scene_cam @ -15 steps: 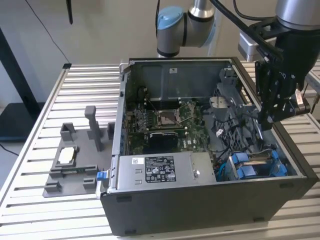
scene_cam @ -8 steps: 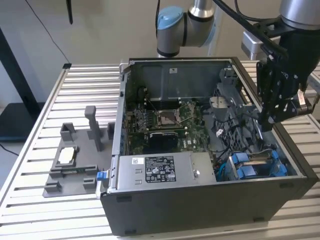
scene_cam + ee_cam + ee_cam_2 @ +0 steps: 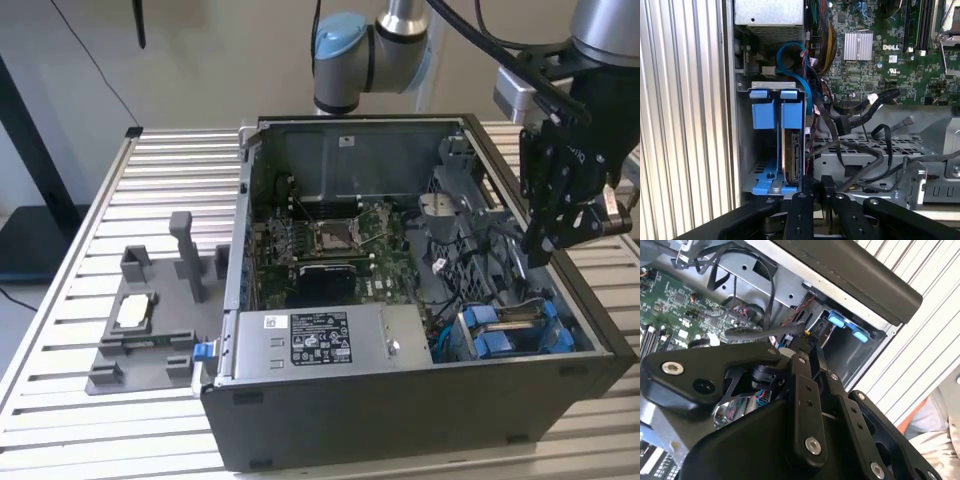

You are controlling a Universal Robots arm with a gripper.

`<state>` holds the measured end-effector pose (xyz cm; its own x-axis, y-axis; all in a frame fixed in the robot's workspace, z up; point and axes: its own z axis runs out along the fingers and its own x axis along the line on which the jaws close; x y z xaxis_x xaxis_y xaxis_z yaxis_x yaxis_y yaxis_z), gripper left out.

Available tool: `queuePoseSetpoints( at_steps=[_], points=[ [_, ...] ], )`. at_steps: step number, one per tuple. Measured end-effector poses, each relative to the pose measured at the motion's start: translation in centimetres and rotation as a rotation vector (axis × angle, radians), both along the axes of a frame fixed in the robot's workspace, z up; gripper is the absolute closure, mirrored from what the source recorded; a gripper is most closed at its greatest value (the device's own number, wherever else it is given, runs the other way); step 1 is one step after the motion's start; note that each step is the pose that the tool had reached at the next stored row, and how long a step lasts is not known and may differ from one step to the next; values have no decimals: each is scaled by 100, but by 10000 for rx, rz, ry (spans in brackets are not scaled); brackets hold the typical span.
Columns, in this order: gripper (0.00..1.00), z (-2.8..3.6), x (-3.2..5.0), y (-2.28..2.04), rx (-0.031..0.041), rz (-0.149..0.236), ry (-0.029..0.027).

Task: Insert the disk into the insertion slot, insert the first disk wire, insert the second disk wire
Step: 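Insert the first disk wire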

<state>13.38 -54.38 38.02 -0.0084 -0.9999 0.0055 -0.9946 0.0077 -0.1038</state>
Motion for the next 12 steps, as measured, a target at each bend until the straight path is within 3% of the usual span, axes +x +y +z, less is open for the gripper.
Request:
queuePoseSetpoints(
  at_steps=[2,8,12],
  points=[
    [81,-12,10,0,-10,-33,71],
    [81,-35,55,-12,-31,-58,476],
    [81,-63,102,-39,-32,-58,679]
  ],
)
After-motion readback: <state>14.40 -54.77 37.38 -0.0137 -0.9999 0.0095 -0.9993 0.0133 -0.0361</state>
